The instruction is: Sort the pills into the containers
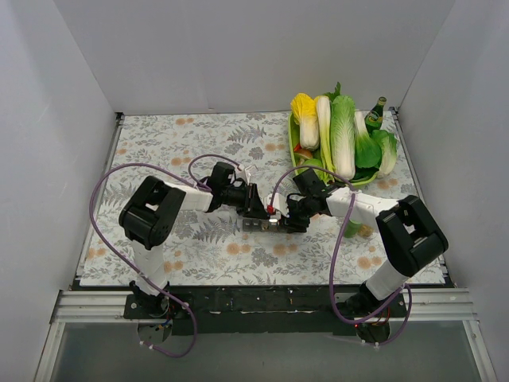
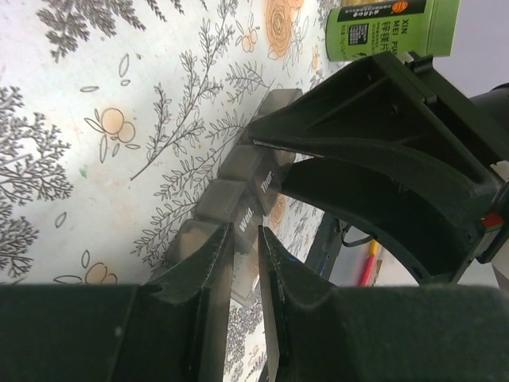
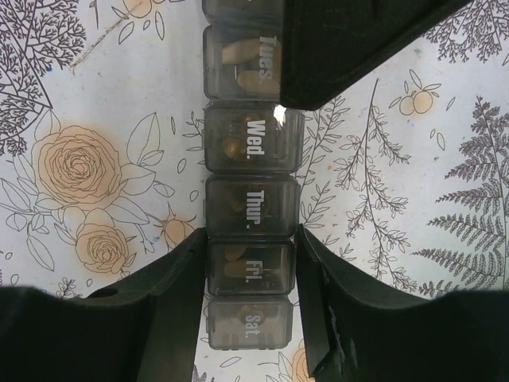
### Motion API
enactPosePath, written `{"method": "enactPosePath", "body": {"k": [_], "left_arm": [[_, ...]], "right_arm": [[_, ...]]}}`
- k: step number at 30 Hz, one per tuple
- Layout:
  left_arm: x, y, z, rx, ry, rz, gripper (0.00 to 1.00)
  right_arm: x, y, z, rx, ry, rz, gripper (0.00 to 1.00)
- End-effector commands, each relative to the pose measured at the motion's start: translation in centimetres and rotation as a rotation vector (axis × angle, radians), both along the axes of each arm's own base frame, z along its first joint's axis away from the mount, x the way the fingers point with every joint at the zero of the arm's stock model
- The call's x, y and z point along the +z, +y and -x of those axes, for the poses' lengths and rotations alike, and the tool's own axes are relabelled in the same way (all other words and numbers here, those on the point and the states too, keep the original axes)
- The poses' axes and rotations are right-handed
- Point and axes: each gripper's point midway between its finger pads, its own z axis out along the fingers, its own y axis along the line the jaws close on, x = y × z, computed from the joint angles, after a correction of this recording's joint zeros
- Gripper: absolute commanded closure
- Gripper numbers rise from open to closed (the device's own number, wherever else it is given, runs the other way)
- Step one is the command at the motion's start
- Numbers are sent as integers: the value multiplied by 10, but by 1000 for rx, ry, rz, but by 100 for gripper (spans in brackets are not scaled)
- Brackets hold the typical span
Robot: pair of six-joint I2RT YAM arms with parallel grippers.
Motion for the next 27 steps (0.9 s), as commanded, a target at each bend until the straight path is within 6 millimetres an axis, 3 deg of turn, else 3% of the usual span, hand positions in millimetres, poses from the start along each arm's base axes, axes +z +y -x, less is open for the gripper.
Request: {"method": "enactPosePath", "body": {"k": [1,10,17,27], "left_arm": [[22,-1,11,-32,-65,-1,81],[25,2,5,7,-118,-62,81],[49,0,-4,41,-167,-48,78],[19,5,14,0,-73,-110,84]], "right_arm": [[-16,-8,9,-16,54,64,60],[-17,-8,9,-22,60,69,58],[-14,-7,8,-24,58,70,50],[-16,-7,9,-29,61,74,50]]}}
